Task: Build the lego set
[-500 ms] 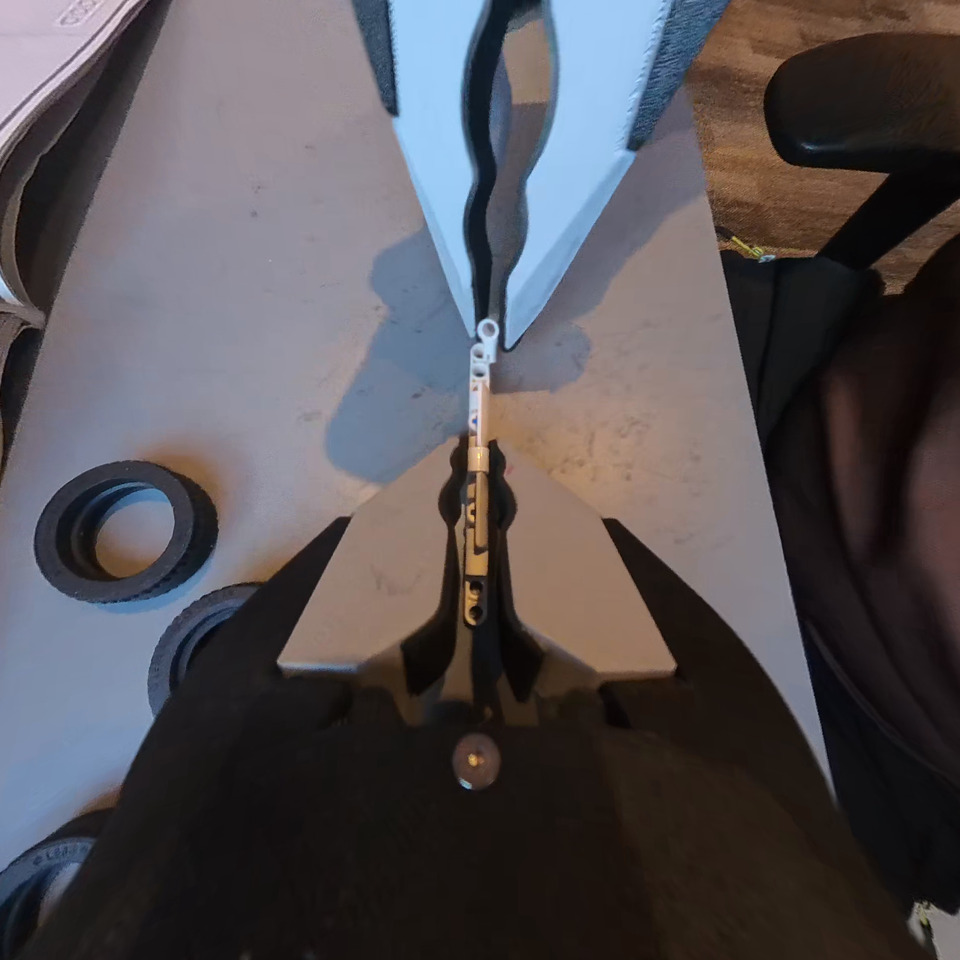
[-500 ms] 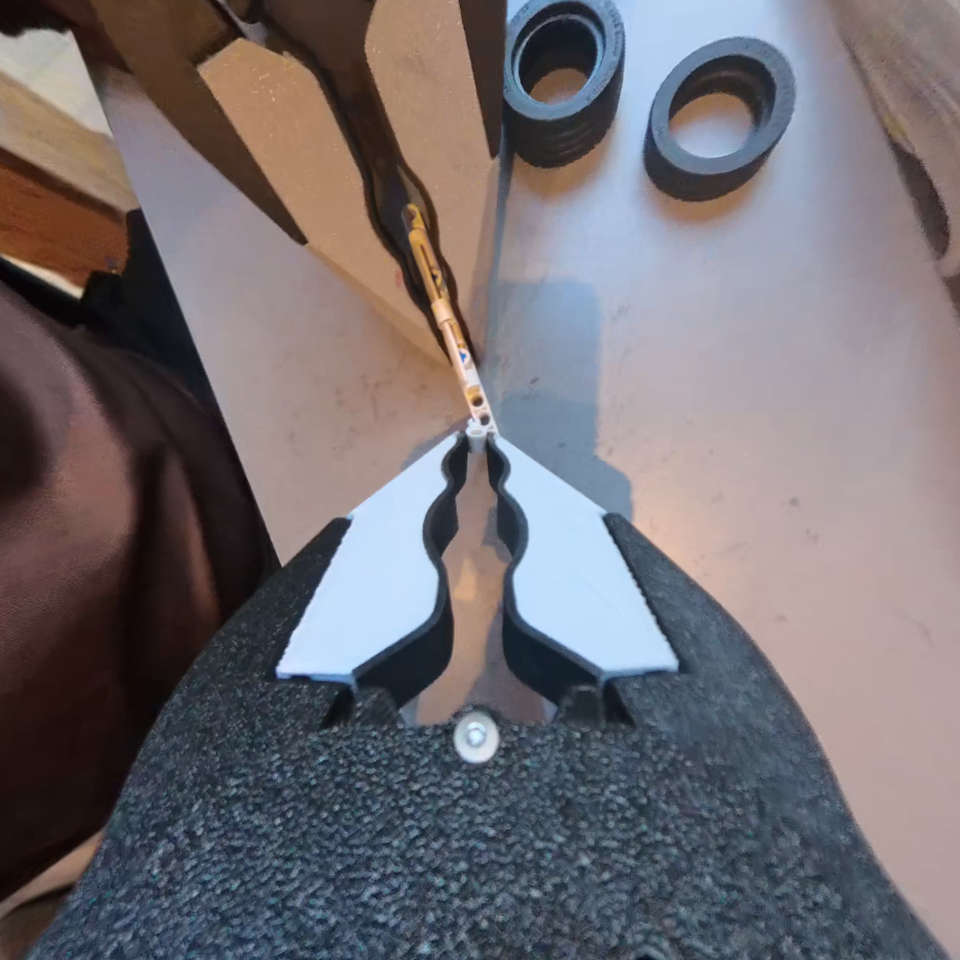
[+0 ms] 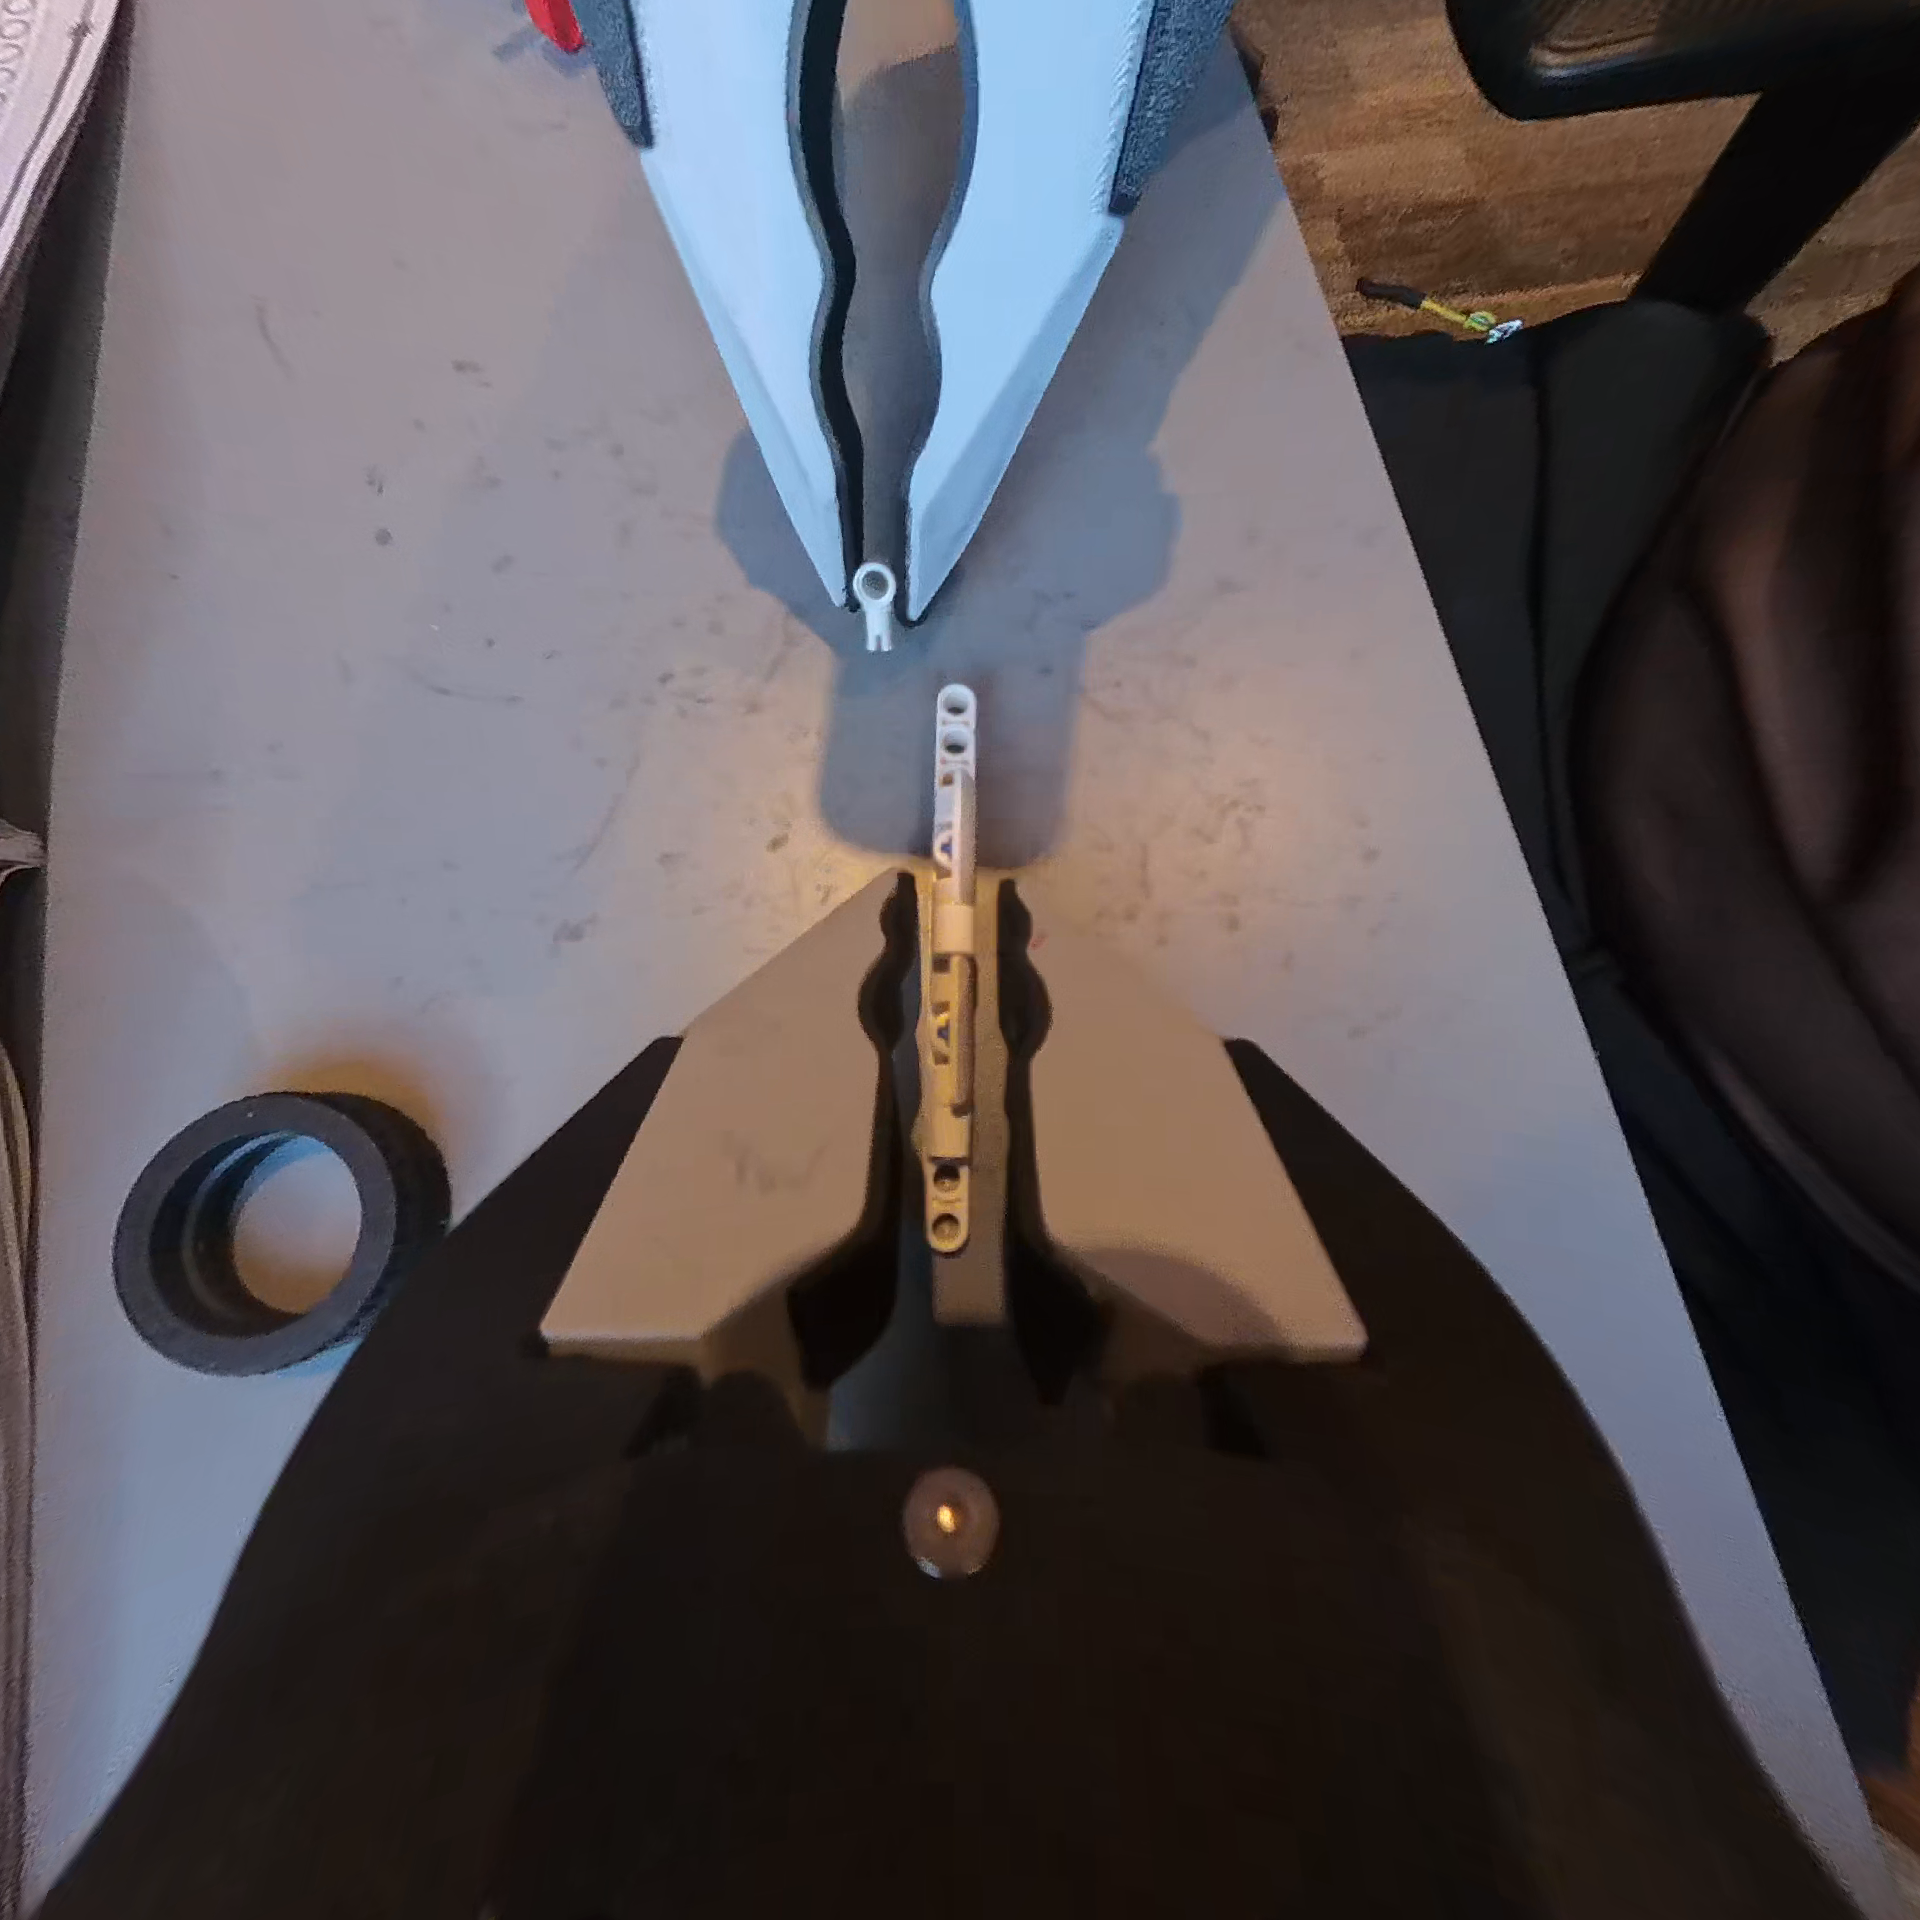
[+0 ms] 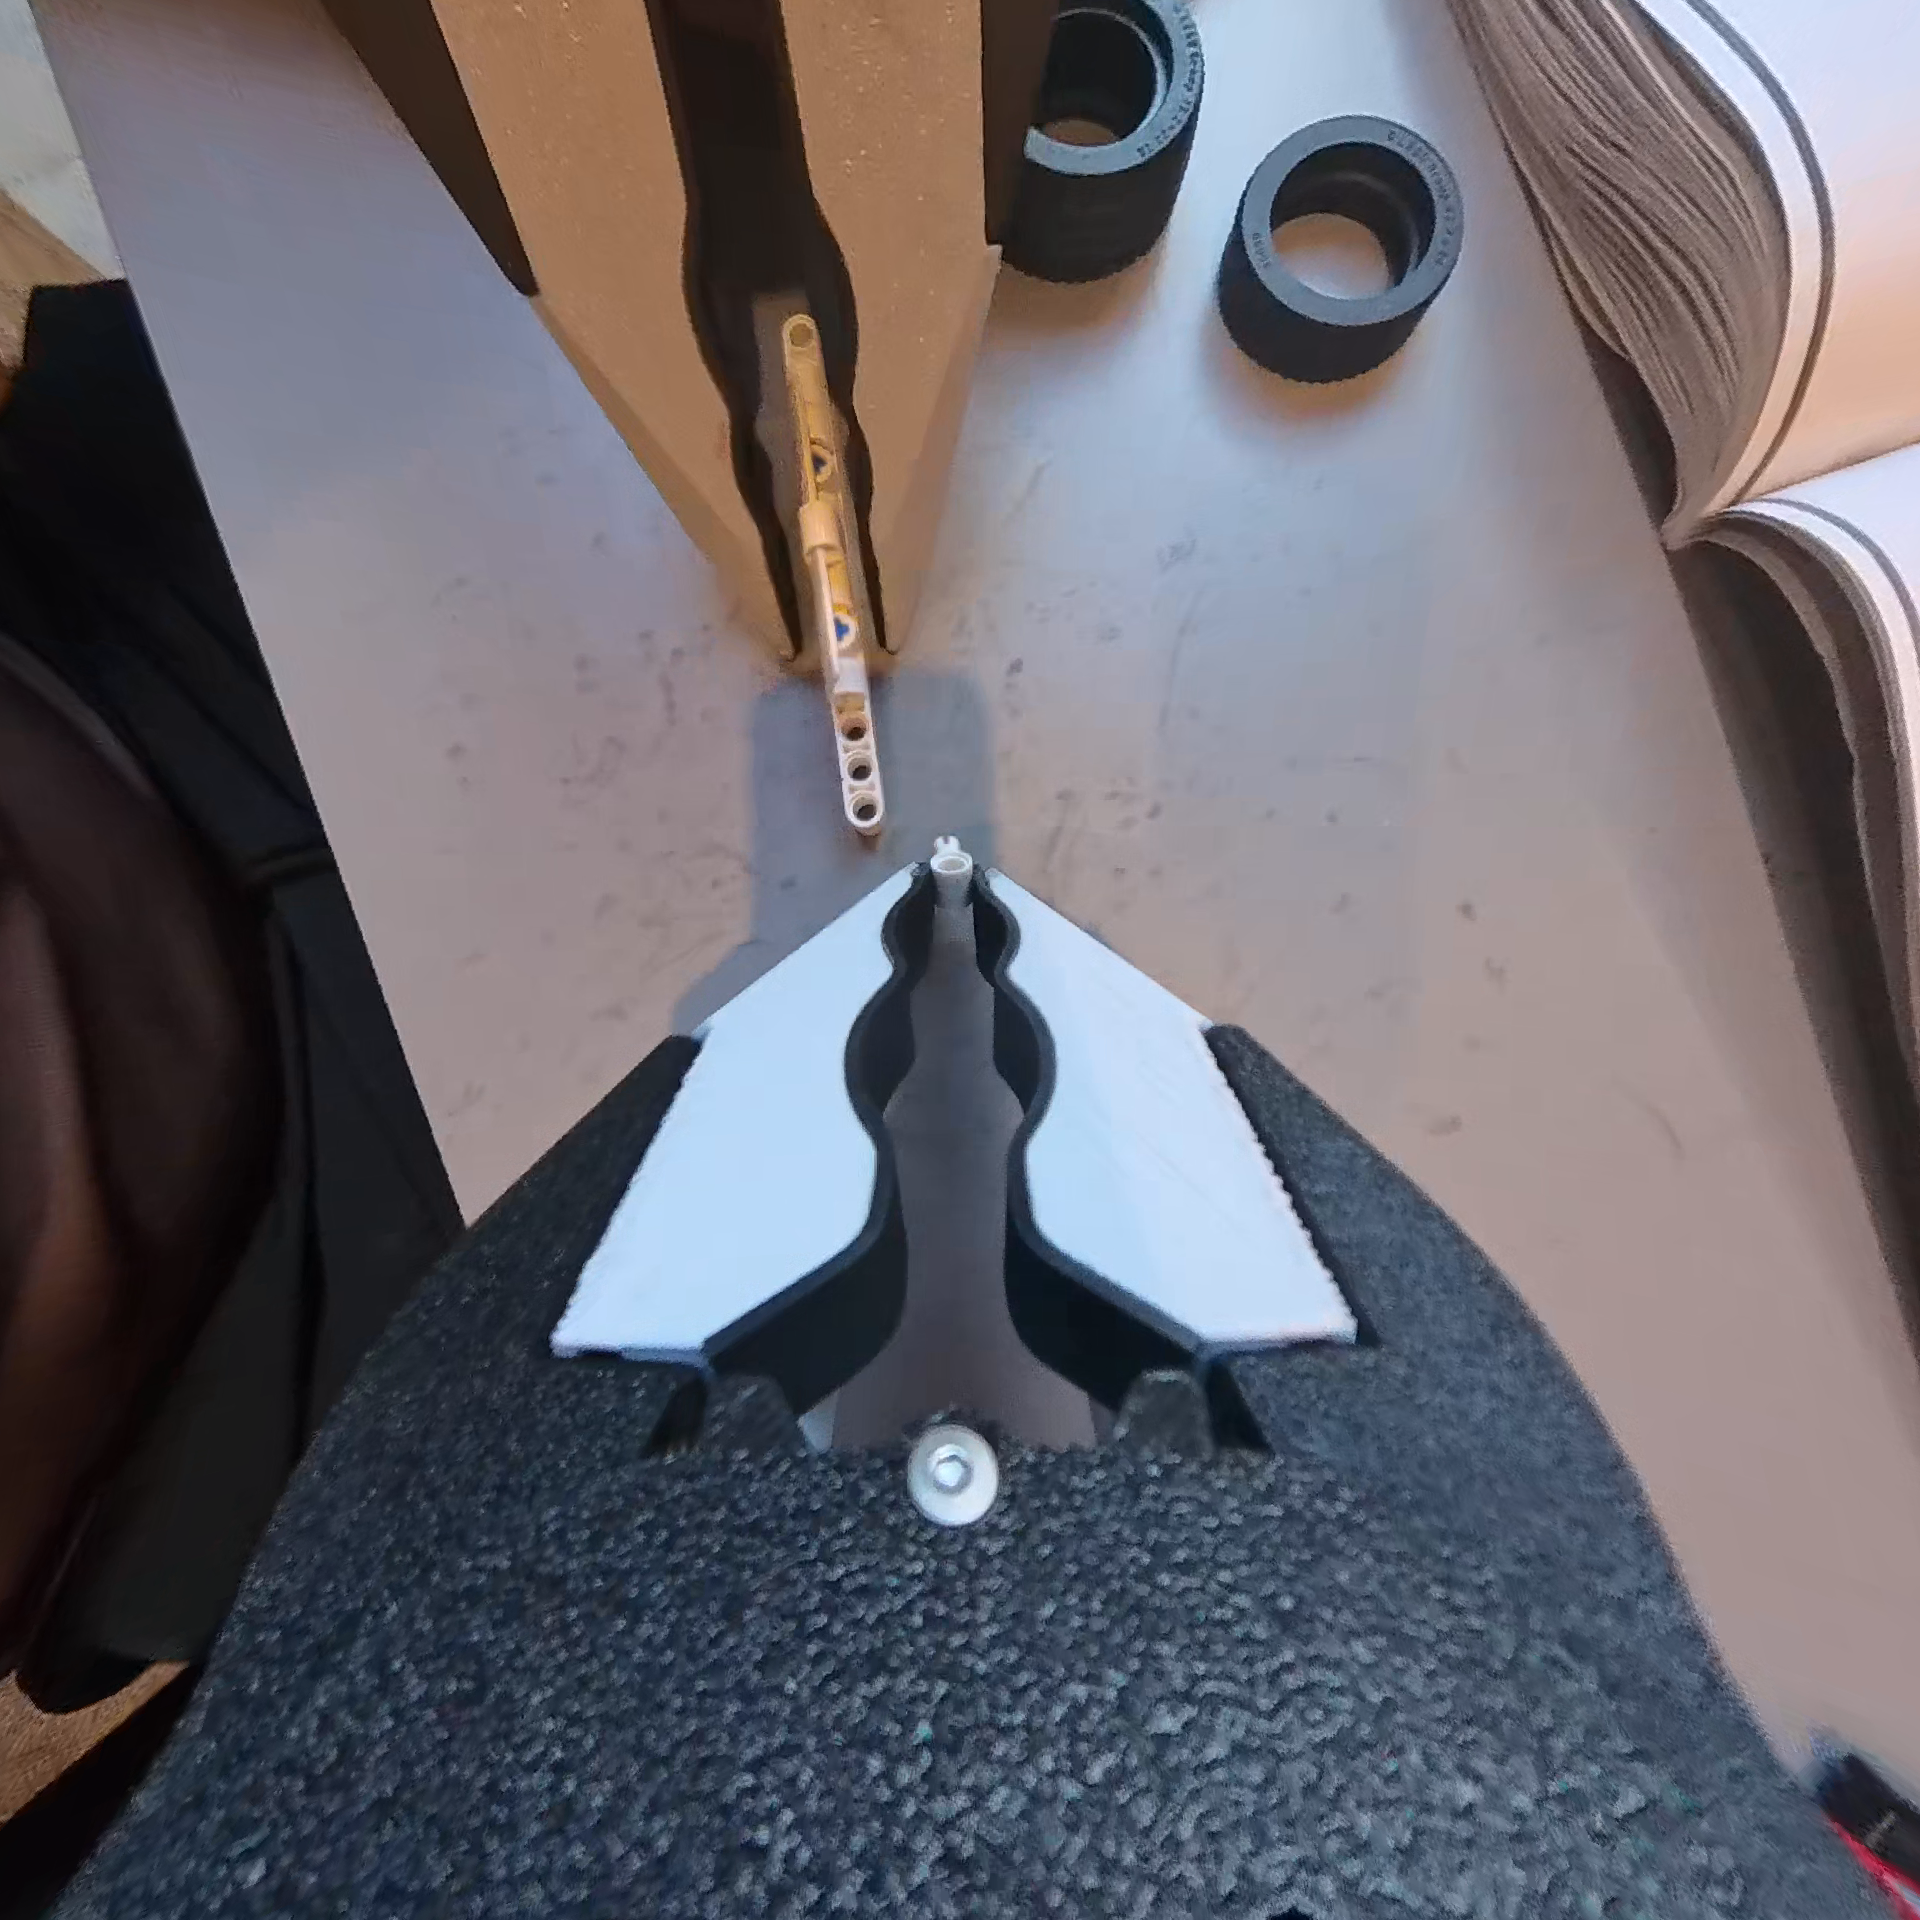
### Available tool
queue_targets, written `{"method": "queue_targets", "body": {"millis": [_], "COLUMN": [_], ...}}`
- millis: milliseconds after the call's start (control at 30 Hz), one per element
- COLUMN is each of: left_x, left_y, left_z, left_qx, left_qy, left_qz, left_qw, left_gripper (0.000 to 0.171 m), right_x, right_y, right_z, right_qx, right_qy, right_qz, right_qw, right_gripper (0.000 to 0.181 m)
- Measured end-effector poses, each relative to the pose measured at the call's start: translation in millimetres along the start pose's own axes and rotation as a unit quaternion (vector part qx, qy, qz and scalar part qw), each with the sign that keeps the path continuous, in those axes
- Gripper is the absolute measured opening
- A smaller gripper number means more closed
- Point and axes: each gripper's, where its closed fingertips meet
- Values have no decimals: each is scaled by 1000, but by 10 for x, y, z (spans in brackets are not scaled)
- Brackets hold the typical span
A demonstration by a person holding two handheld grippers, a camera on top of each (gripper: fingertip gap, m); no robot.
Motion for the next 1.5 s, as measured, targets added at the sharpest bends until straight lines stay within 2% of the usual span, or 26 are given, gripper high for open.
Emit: {"method": "queue_targets", "body": {"millis": [133, 267, 367, 433, 500, 600, 700, 933, 1100, 1300, 1400, 1500], "left_x": [-37, -2, 59, 108, 228, 432, 525, 721, 762, 765, 755, 728], "left_y": [-29, -37, -24, -54, -34, 28, 67, 149, 50, -231, -258, -235], "left_z": [-64, -184, -199, -241, -308, -302, -216, -198, -275, -479, -557, -557], "left_qx": [16, 32, 42, 72, 92, 128, 175, 218, 292, 390, 417, 435], "left_qy": [3, 22, 23, 21, 43, 75, 55, 74, 93, 139, 139, 118], "left_qz": [-17, -31, -32, -25, -28, -19, 25, 78, 102, 27, 29, 56], "left_qw": [1000, 999, 998, 997, 994, 989, 983, 970, 946, 910, 898, 891], "left_gripper": [20, 20, 21, 19, 16, 15, 15, 4, 1, 1, 2, 3], "right_x": [-71, -57, -42, -23, 43, 215, 335, 398, 465, 700, 779, 788], "right_y": [50, -2, -1, -42, -70, -200, -285, -377, -321, -63, -44, -70], "right_z": [22, 65, 55, 20, -67, -241, -381, -490, -526, -563, -560, -551], "right_qx": [-24, -10, -16, -13, -12, 36, 84, 137, 162, 187, 226, 240], "right_qy": [10, 36, 56, 65, 86, 146, 194, 220, 244, 300, 313, 314], "right_qz": [-3, 0, -8, -10, -7, 19, 49, 84, 126, 227, 264, 269], "right_qw": [1000, 999, 998, 998, 996, 988, 976, 962, 948, 908, 884, 879], "right_gripper": [8, 8, 7, 7, 7, 7, 7, 7, 7, 7, 7, 7]}}
Point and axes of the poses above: each gripper's, where its closed fingertips meet, z out along the fingers, x out of its top, y = z × x across the jaws, and after that the axes turned 2 degrees about -y, right-handed
